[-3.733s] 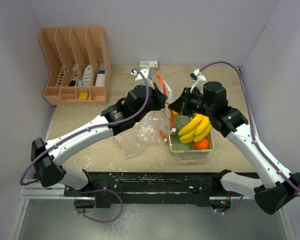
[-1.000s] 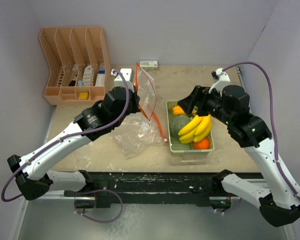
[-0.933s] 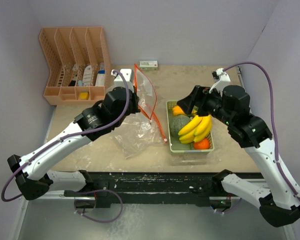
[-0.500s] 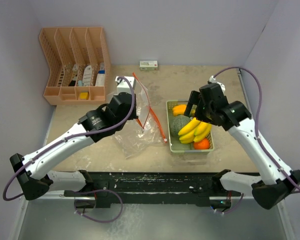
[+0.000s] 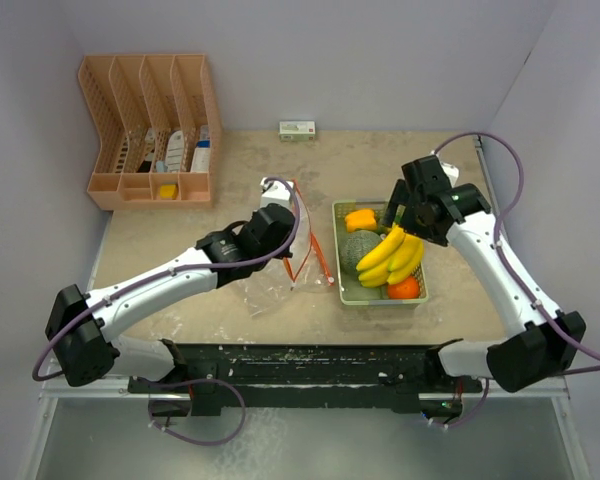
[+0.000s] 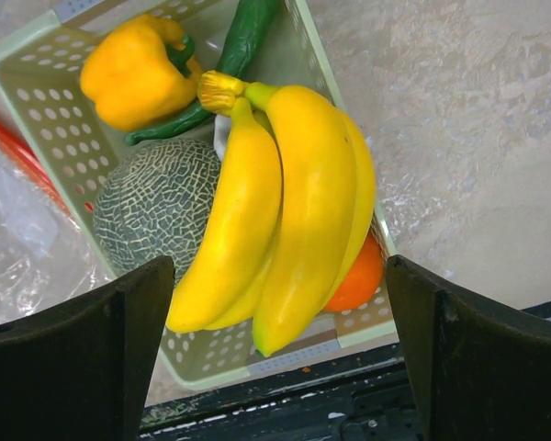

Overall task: Place the food in the zip-top bag and seal the zipper
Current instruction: Pick up the fake fruit from the bin.

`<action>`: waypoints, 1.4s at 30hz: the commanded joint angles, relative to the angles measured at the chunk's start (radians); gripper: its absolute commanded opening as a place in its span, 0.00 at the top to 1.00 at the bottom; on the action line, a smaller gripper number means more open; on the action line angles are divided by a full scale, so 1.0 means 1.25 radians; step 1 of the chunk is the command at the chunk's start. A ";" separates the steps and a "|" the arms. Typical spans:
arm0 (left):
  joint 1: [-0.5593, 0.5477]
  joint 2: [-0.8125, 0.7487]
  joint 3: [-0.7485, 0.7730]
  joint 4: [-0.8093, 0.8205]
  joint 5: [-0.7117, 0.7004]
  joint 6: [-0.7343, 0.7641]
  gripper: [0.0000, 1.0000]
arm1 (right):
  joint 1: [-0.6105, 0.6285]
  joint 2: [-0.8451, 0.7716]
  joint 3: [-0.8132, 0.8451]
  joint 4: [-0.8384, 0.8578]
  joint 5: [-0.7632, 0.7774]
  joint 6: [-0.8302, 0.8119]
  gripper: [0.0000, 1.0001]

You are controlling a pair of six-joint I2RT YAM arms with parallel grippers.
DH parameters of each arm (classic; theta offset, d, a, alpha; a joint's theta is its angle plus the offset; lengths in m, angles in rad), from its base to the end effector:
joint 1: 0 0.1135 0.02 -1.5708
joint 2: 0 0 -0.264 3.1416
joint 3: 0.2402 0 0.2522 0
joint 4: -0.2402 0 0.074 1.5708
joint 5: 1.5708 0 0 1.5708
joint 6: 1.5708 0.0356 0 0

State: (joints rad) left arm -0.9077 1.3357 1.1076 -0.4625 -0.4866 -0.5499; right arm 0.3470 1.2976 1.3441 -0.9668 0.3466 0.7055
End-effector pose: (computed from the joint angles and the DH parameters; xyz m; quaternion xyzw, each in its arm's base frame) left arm 0.1929 -0.2199 0.3061 0.0553 0.8823 -0.1128 0.4536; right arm 0.2446 0.0756 0.3535 0.2206 0.9086 0.0168 0.3542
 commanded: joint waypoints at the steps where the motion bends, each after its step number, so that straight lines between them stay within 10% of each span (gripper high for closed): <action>1: 0.003 -0.005 0.001 0.091 0.029 -0.017 1.00 | -0.017 0.025 0.017 0.023 0.002 -0.043 0.00; 28: 0.002 -0.034 0.001 0.100 0.067 -0.004 1.00 | -0.028 0.128 -0.130 0.145 -0.033 -0.087 0.06; 42: 0.002 -0.034 0.014 0.090 0.072 0.007 1.00 | -0.028 0.017 -0.010 0.026 0.015 -0.116 0.57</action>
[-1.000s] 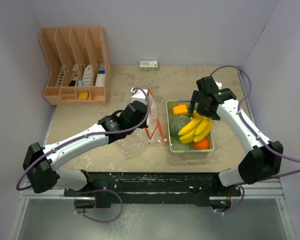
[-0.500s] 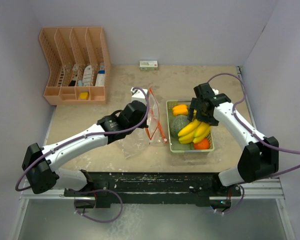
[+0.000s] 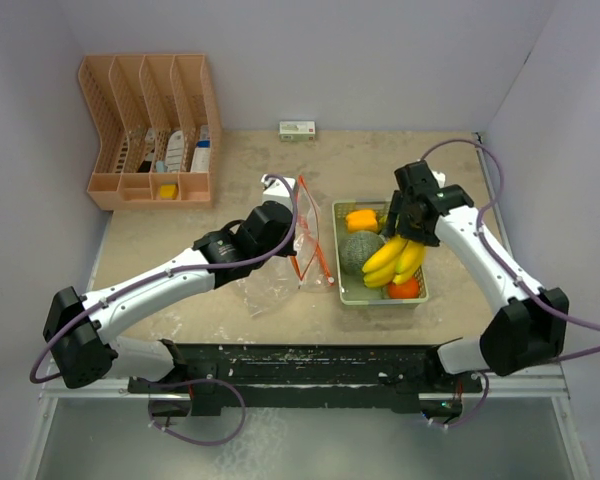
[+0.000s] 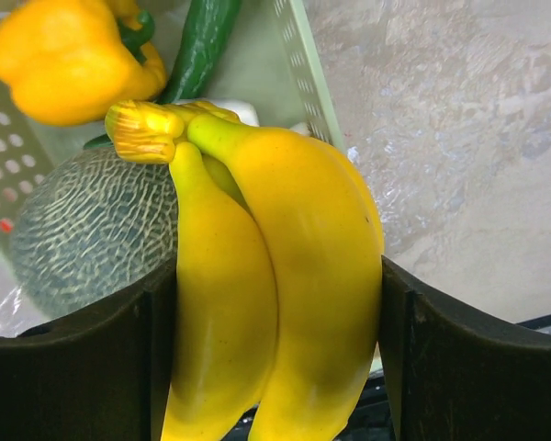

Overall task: Place the food in the zip-top bag and seal the zipper
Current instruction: Pick up the fake fruit from the bin, then place the fake fruit in the zipper food storage bag.

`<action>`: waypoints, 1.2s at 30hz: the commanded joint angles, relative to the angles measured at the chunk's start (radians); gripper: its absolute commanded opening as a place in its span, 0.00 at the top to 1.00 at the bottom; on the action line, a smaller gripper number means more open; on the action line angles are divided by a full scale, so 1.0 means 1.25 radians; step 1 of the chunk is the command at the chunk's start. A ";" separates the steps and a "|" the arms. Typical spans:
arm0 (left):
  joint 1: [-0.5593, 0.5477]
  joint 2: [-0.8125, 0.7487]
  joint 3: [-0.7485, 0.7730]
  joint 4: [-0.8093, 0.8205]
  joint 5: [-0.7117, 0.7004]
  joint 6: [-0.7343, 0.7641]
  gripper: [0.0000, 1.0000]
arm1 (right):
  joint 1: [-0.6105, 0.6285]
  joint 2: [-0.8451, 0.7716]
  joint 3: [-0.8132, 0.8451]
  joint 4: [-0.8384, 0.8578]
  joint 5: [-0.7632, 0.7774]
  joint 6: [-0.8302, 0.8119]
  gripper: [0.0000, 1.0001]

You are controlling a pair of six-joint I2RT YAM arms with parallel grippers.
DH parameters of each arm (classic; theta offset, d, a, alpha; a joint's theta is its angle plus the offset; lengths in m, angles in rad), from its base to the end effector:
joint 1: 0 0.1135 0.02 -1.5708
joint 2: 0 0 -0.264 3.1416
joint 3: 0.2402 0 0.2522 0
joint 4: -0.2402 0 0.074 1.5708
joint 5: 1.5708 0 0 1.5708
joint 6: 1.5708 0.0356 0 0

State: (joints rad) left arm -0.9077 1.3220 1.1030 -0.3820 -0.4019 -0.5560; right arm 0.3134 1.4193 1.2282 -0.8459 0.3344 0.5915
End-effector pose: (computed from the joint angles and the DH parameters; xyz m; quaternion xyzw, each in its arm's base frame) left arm 0.1927 -0.2241 0.3143 0.0601 0.8698 -0.1738 0.4578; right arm 0.2764 0.0773 0.2942 0.1753 0.9359 -0.0307 0.3041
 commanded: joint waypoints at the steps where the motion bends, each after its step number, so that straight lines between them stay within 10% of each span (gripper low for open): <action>1: 0.003 -0.021 0.016 0.024 0.004 0.013 1.00 | -0.002 -0.096 0.094 -0.078 0.015 -0.032 0.58; 18: 0.003 0.027 0.042 0.057 0.037 0.001 1.00 | 0.001 -0.309 0.042 0.297 -0.766 -0.107 0.61; 36: 0.004 0.018 0.071 0.185 0.043 -0.054 1.00 | 0.003 -0.327 -0.143 0.578 -0.774 0.160 0.61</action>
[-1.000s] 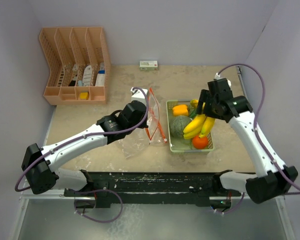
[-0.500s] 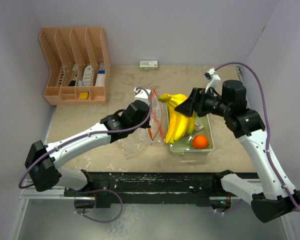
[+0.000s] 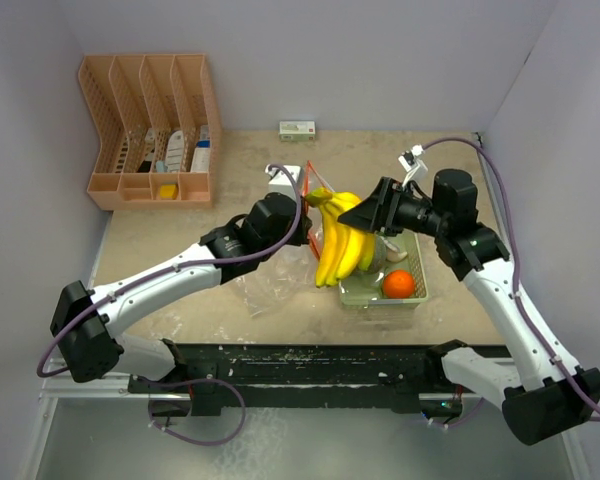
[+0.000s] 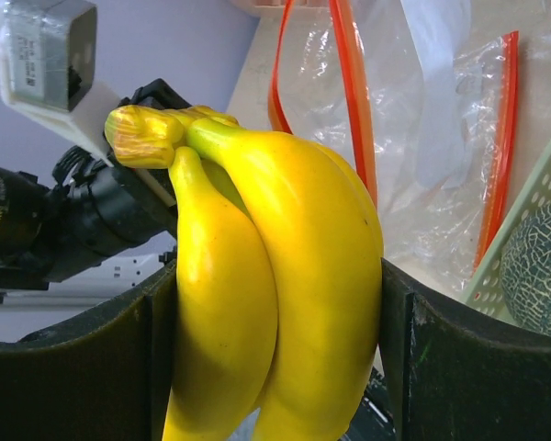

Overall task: Place the food in the zip-top bag and seal the zipper
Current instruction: Place the fake fruit in the zipper food storage bag.

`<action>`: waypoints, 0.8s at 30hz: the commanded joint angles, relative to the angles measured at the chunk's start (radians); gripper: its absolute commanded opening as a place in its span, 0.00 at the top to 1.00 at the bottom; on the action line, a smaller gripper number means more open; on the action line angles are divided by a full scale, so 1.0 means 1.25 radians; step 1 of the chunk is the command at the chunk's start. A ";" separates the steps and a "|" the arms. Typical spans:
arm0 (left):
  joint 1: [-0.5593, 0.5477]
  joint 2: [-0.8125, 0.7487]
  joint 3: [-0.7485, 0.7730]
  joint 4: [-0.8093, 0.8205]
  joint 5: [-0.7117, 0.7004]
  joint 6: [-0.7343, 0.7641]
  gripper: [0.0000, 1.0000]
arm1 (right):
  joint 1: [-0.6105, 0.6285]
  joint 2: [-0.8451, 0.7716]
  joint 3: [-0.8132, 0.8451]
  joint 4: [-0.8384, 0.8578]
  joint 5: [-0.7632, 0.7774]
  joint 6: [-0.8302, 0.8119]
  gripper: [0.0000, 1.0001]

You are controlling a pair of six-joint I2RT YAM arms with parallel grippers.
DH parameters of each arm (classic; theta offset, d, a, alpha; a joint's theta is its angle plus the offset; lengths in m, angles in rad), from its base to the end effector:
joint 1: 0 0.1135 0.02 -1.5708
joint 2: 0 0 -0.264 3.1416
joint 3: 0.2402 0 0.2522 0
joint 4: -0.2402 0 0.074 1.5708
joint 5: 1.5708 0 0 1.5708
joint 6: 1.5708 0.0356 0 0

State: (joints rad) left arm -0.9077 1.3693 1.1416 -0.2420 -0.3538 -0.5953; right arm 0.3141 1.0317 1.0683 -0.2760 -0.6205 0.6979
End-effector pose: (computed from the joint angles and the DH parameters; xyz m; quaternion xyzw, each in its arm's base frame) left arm 0.2037 -0.2407 0.3267 0.0396 0.8430 -0.2420 0.4787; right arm 0.2096 0.0899 0.3846 -0.0422 0.7711 0.4951 0.3980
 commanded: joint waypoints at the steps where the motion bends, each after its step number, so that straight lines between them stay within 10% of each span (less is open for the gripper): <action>1: 0.003 -0.019 0.039 0.078 0.005 -0.023 1.00 | 0.003 -0.017 -0.022 0.132 -0.014 0.087 0.61; 24: 0.003 -0.075 0.029 0.092 0.018 -0.005 1.00 | 0.006 0.057 -0.007 -0.074 0.235 0.028 0.64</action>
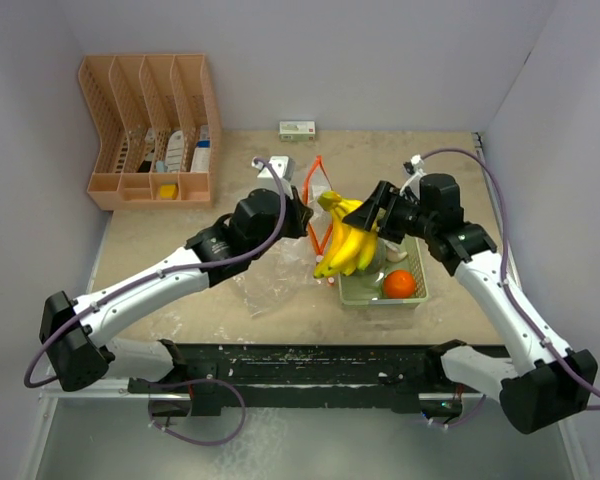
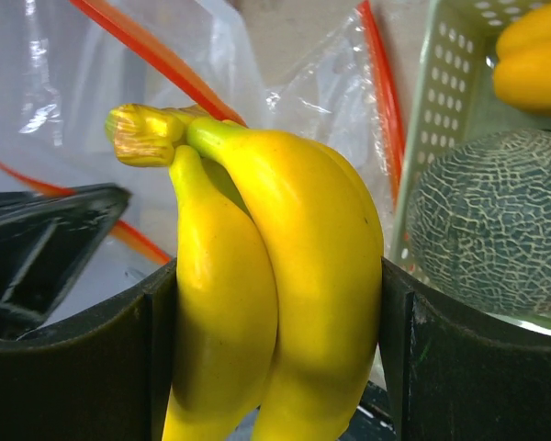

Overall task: Place the food in the zip-top bag and seal the zipper
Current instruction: Place the fake fruit in the zipper food storage bag.

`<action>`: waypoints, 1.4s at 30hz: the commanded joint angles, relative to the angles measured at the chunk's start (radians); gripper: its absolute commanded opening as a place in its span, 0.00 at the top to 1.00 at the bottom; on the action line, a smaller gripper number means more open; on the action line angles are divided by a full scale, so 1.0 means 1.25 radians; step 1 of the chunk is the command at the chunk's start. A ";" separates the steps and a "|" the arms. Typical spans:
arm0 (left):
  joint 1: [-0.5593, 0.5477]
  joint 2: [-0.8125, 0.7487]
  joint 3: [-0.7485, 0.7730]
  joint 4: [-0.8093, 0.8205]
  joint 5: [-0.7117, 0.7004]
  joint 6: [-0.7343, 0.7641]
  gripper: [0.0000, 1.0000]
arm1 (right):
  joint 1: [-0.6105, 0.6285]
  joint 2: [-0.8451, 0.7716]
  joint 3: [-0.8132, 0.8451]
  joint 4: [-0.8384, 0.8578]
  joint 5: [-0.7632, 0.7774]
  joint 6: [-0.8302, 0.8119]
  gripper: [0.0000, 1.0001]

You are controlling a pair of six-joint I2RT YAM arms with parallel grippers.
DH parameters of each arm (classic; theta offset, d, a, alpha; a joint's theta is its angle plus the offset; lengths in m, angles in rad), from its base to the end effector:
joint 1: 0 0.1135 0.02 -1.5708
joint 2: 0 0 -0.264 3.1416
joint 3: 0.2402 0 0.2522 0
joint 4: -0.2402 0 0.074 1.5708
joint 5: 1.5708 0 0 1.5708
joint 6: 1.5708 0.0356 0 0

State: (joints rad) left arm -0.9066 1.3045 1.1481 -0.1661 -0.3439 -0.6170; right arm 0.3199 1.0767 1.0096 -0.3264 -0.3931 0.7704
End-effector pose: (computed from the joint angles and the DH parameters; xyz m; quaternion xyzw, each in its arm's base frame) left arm 0.1967 -0.2318 0.3552 0.0164 0.8056 -0.2970 0.5125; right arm 0.2254 0.0890 0.3484 0.0765 0.8193 0.4212 0.3814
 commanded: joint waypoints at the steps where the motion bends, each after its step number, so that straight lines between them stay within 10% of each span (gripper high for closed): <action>1: 0.003 -0.021 0.021 0.041 0.026 0.018 1.00 | 0.002 0.028 0.050 -0.039 0.055 -0.036 0.64; 22: 0.005 0.052 -0.053 0.156 0.242 0.134 1.00 | 0.011 0.116 0.181 -0.131 -0.047 -0.065 0.63; 32: 0.030 0.027 -0.061 0.208 0.386 0.125 1.00 | 0.025 0.117 0.162 -0.310 0.160 -0.167 0.64; 42: 0.052 -0.090 -0.049 0.043 0.245 0.175 1.00 | 0.025 0.096 0.154 -0.458 0.451 -0.145 0.64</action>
State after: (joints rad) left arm -0.8501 1.2808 1.0527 -0.0647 0.0467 -0.4316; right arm 0.3489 1.2186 1.1873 -0.8124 -0.0189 0.5800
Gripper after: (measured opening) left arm 0.008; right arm 0.754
